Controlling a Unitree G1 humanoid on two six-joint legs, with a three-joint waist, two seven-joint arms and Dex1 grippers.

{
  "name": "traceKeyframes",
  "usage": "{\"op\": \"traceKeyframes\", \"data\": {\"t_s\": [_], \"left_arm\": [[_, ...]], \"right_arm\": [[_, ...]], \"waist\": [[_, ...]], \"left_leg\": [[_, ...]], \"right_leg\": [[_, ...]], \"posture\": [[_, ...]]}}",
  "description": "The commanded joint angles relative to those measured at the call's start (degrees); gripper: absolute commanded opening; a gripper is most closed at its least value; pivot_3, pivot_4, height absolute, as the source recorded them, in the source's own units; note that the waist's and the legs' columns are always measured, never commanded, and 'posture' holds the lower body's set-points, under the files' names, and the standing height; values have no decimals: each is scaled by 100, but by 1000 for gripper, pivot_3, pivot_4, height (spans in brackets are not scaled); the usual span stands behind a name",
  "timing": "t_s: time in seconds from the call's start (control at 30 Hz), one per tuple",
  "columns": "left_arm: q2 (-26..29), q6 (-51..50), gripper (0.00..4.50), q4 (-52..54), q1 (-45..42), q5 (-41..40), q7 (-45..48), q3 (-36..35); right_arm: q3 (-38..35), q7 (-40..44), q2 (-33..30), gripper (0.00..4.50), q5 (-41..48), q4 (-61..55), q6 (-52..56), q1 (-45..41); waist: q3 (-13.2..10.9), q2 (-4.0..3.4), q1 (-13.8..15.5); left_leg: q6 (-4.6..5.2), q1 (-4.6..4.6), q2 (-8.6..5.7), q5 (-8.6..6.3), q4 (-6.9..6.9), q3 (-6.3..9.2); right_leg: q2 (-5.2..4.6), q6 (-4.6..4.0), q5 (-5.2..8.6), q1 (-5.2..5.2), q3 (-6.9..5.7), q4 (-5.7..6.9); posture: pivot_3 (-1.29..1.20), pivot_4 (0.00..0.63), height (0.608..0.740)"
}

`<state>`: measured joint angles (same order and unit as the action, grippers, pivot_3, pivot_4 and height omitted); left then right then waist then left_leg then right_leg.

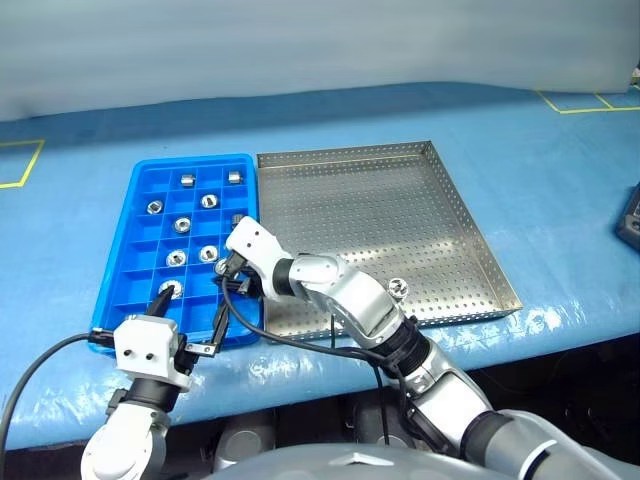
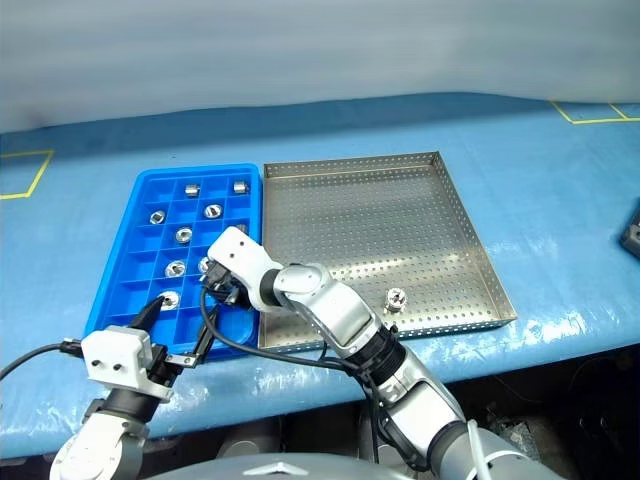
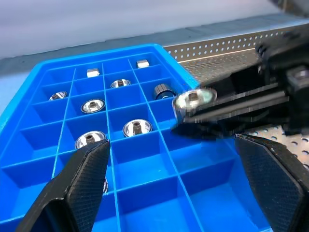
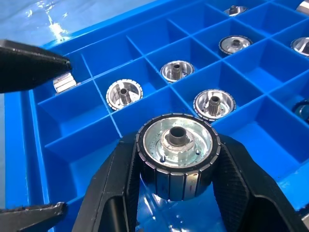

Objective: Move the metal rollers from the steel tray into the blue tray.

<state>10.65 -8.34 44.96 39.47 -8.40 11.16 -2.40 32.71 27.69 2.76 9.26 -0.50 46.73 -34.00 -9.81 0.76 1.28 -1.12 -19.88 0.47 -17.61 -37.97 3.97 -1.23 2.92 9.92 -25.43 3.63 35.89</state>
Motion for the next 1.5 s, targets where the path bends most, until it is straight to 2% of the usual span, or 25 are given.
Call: {"op": "traceKeyframes", "data": {"t_s": [0.03, 0.23, 0.27, 0.47, 0.67, 0.77, 0.9, 1.2, 1.5], "left_arm": [[-26, 70, 4500, 239, -7, 67, -39, 80], [45, -29, 4500, 205, -162, 42, 75, 167], [68, -48, 4500, 200, -196, 35, 100, 169], [274, -258, 4500, 78, -639, -108, 345, 187], [435, -431, 4500, -215, -1225, -275, 621, 317], [489, -481, 4500, -343, -1461, -337, 754, 399], [535, -532, 4500, -547, -1732, -394, 908, 495], [579, -550, 4500, -718, -1965, -440, 1039, 587], [544, -510, 4500, -744, -1889, -446, 1037, 635]], "right_arm": [[-49, 6, 115, 2487, -59, 143, -174, -19], [-305, -118, 183, 4356, -111, 147, -214, -25], [-355, -137, 174, 4470, -113, 99, -204, -16], [-873, -269, -262, 4470, -119, -581, 114, 53], [-1496, -506, -962, 4470, -156, -1428, 715, 247], [-1780, -639, -1272, 4470, -168, -1847, 1141, 406], [-2284, -815, -1392, 4470, 24, -2436, 2267, 640], [-2514, -1005, -1674, 4470, 258, -3361, 3866, 974], [-2478, -964, -2263, 4470, 542, -3525, 4370, 1380]], "waist": [[0, 0, 9], [3, 4, 105], [4, 5, 109], [4, 5, 37], [4, 5, -191], [4, 5, -338], [4, 5, -504], [4, 6, -718], [4, 8, -813]], "left_leg": [[0, -1, 0, 0, 0, 1], [0, 1, -1, 0, -3, 1], [0, 0, -2, 0, -5, 1], [-1, -3, -2, 0, -7, 1], [-1, -6, -3, 0, -5, 0], [0, -6, -3, 0, -4, -2], [0, -5, -2, 0, -5, -3], [0, -2, -3, 0, -9, -13], [1, -2, -5, 0, -10, -15]], "right_leg": [[0, 0, 0, 0, -1, 0], [-1, 1, 0, 4, -1, 0], [-2, 1, 0, 4, -1, 0], [-2, 1, -1, 3, -1, -1], [-3, 2, -2, 1, -1, -3], [-3, 3, -3, 1, 1, -3], [-1, 6, -5, 1, 6, 0], [2, 10, -7, 3, 20, 1], [2, 12, -7, 3, 24, 0]], "posture": [[265, 150, 740], [229, 150, 740], [218, 150, 740], [118, 150, 740], [16, 150, 740], [-25, 150, 740], [-75, 150, 740], [-106, 150, 740], [-102, 150, 740]]}}
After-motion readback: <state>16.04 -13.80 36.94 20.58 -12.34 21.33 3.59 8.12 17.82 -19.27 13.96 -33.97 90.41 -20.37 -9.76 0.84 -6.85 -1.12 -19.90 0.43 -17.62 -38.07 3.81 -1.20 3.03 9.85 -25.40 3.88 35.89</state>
